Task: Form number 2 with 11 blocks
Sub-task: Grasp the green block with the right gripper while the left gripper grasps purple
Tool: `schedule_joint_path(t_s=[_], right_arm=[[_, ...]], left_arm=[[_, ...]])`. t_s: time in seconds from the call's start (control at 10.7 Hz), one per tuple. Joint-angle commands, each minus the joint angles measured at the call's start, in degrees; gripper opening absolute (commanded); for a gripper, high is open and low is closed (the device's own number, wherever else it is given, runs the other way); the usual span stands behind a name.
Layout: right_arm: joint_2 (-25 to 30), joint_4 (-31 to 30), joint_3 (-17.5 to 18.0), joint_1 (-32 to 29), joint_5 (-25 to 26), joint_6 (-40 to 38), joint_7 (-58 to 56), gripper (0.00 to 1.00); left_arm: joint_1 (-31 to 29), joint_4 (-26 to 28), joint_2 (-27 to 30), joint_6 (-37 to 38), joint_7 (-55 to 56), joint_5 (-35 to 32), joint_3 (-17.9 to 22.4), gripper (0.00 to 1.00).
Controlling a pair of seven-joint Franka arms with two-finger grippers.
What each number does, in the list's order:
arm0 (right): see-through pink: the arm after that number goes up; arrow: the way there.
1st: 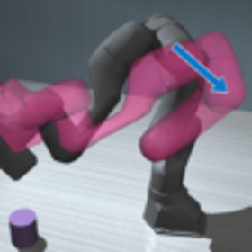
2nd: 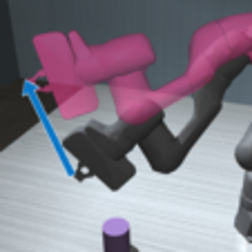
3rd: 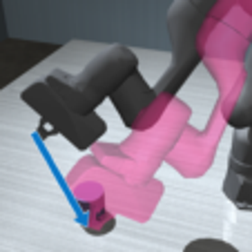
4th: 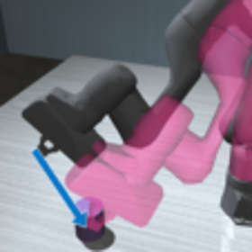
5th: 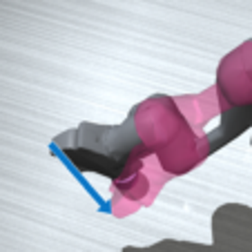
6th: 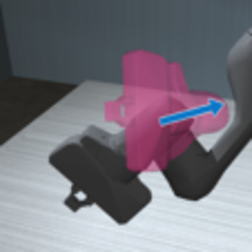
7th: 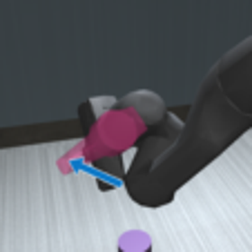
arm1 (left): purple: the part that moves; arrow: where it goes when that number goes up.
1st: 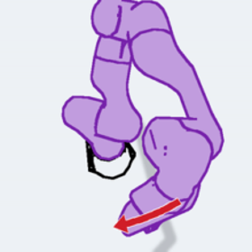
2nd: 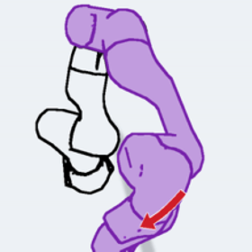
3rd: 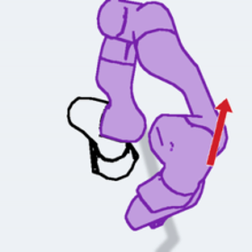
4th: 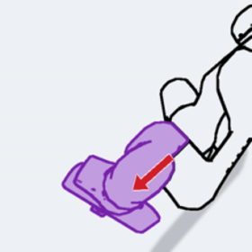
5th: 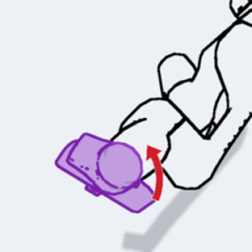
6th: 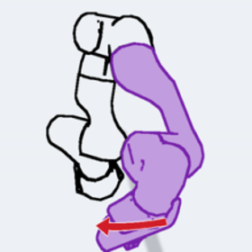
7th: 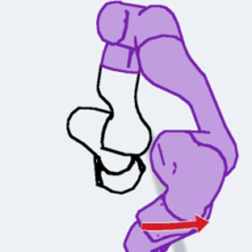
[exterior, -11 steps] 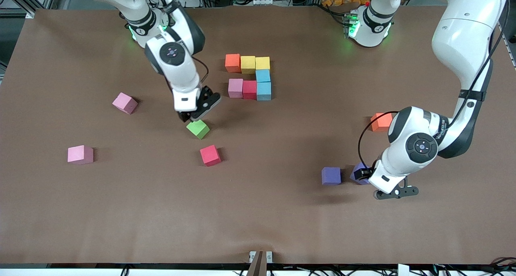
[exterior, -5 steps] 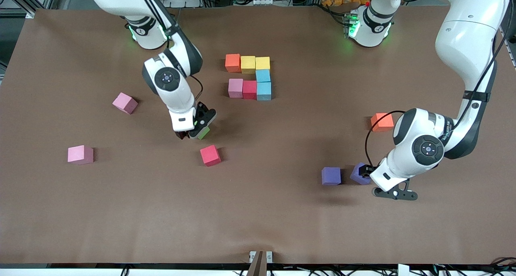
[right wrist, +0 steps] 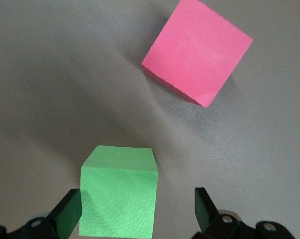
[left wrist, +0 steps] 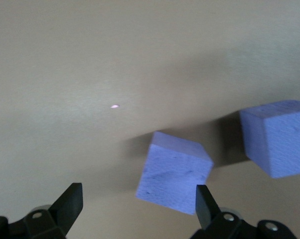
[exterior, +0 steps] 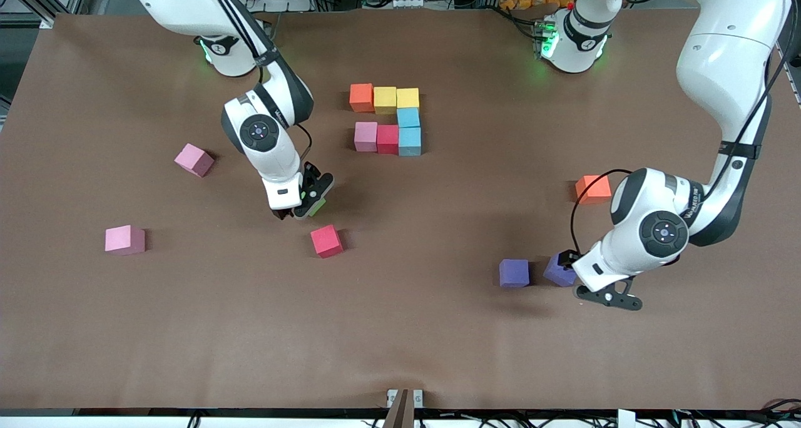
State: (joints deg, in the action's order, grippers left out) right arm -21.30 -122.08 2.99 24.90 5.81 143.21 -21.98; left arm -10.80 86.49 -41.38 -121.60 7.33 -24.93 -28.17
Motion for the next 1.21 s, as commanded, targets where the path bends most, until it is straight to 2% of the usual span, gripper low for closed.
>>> schedule_joint_path(t_s=[0.0,0.28,0.37,0.65,1.12], right_arm=[[-0.76,0.61,0.97,-1.17,0.69,-0.13,-0.34,1.00],[-0.50,0.26,1.06,-1.17,0.34,-0.30,0.36,1.00],[-0.32,-0.18,1.06,-1.17,0.17,-0.13,0.62,1.00],[-0.23,-0.27,1.14,-1.08,0.17,-0.13,2.73,1.00],[-0.23,-0.53,1.32,-0.56,0.17,-0.21,3.87,1.00]], left_arm=[[0.16,1.40,2.09,0.40,-7.11,-0.73,-1.71,1.00],[0.88,0.27,-0.01,0.14,-12.41,-1.09,-1.36,1.00],[1.57,0.00,-0.45,-1.17,-10.34,-1.17,-1.27,1.00],[2.20,0.00,-0.55,-2.59,7.89,-0.39,0.23,1.00],[2.37,-0.09,-0.02,-2.59,23.58,-0.47,0.23,1.00]])
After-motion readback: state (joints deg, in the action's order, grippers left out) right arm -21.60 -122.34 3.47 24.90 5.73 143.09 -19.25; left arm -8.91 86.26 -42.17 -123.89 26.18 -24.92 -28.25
